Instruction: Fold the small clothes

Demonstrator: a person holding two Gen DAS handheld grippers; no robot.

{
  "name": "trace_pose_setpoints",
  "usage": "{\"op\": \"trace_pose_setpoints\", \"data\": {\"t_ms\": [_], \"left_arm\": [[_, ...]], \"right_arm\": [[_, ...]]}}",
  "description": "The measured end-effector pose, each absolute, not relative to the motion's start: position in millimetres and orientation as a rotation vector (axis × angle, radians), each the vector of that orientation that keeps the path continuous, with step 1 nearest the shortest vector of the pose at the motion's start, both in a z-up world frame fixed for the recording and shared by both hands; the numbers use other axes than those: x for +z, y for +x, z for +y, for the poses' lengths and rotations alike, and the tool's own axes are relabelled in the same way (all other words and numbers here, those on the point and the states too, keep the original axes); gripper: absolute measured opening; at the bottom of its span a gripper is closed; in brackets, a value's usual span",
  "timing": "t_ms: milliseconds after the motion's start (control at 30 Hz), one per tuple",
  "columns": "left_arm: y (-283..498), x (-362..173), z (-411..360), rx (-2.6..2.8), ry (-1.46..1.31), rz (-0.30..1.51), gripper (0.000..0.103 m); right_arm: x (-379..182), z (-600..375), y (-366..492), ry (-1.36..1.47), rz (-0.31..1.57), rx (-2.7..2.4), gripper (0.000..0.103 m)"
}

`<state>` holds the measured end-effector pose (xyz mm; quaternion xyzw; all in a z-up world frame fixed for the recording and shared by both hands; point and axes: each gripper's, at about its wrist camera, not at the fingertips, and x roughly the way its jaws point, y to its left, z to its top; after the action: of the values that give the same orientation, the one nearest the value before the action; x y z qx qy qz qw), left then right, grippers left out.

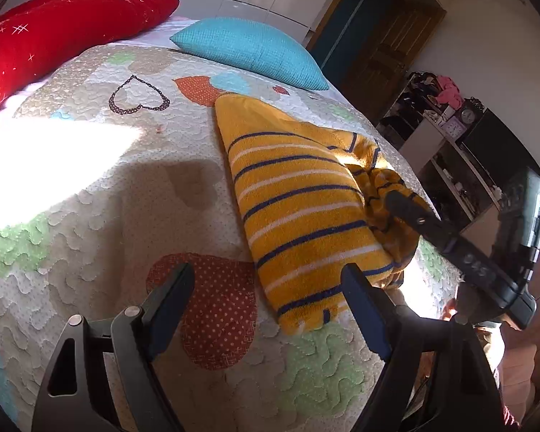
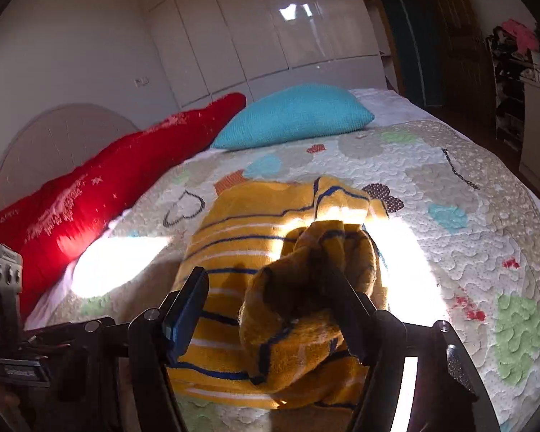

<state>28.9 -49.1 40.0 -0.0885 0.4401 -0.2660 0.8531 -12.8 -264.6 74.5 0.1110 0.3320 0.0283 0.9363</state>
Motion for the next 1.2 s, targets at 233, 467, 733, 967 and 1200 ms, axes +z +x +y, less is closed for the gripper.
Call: {"op": "trace_pose_setpoints", "data": {"t_ms": [233, 467, 733, 967, 1200], "left_arm": [[37, 37, -45, -0.545, -0.209, 0.935, 0.082], [63, 16, -52, -0.593, -0.298, 1.011, 0.083], [101, 8, -83, -0.640, -0.299, 1.033, 0.095], [107, 3, -107, -0.591, -0.219, 1.050, 0.092], [75, 32, -93, -0.525, -0.146, 0.964, 0.091]], "right_arm": [[39, -339, -43, 0.652, 0.726, 0.119, 0.009], [20, -350, -71, 0.663, 0.782, 0.161, 0.019], [54, -384, -46, 0.659, 0.663, 0.067, 0.074], [1, -403, 41, 0.851, 0.833, 0.153, 0.039], [30, -404, 28, 0.724, 0.782, 0.000, 0.044]]}}
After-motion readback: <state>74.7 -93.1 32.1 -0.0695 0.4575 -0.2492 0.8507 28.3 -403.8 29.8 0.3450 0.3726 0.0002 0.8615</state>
